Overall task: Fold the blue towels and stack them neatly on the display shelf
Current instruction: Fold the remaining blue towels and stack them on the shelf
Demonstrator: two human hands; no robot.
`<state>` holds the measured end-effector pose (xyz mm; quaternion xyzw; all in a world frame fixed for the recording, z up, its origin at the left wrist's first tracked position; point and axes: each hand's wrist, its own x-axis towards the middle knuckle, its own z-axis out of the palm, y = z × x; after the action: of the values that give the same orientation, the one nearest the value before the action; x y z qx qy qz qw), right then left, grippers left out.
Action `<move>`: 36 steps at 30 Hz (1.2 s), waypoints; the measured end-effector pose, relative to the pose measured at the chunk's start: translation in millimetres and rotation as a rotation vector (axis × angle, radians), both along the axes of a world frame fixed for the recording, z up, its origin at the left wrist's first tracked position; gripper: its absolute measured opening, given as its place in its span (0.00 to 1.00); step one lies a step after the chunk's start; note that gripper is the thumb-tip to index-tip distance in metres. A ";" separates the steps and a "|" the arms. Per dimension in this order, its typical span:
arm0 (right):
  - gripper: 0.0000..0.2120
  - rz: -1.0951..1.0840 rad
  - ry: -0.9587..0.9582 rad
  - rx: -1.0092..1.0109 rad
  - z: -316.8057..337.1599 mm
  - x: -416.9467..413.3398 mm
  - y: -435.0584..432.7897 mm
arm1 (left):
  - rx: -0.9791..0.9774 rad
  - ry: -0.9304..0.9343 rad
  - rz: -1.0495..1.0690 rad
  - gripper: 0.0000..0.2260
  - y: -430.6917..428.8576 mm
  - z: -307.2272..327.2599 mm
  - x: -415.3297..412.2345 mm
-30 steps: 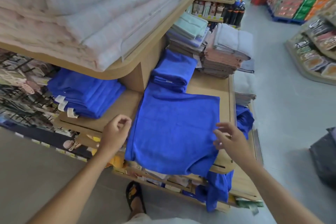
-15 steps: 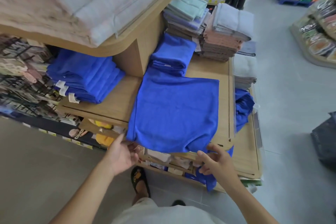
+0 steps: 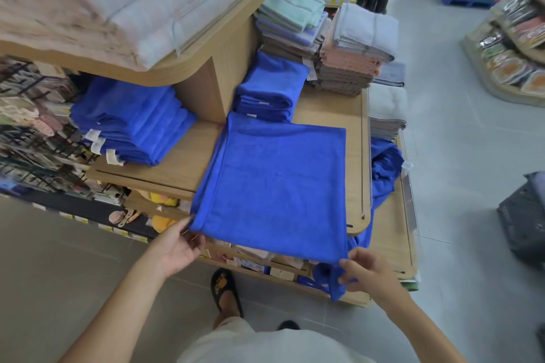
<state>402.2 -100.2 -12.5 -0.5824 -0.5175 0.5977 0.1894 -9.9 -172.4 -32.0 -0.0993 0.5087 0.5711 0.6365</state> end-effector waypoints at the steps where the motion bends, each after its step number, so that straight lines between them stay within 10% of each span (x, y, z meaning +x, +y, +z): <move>1: 0.10 0.000 0.003 -0.025 -1.3 -2.6 -0.7 | 0.031 -0.003 -0.017 0.15 -0.8 -0.8 -0.1; 12: 0.13 -0.094 0.002 -0.057 -8.0 -0.6 0.4 | -0.077 0.085 -0.014 0.04 -4.7 -17.6 -31.8; 16: 0.12 -0.093 0.009 -0.055 -7.3 -0.6 -1.8 | -0.050 0.085 -0.079 0.14 -8.9 -11.9 -22.7; 22: 0.11 -0.120 0.023 -0.050 -12.9 -2.0 -2.0 | -0.114 0.985 -0.433 0.15 -15.3 -7.4 -1.6; 29: 0.10 -0.118 -0.026 -0.051 -14.3 -1.5 -2.5 | -0.188 0.902 -0.154 0.08 -21.8 -36.4 -13.4; 36: 0.06 0.079 -0.328 0.630 23.0 -7.5 8.1 | 0.075 1.749 -0.281 0.07 -5.3 -5.7 -7.2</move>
<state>394.8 -92.1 10.4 -0.5632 -0.7220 0.3142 0.2506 -17.1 -177.7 -37.7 0.4571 0.8016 0.3754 0.0868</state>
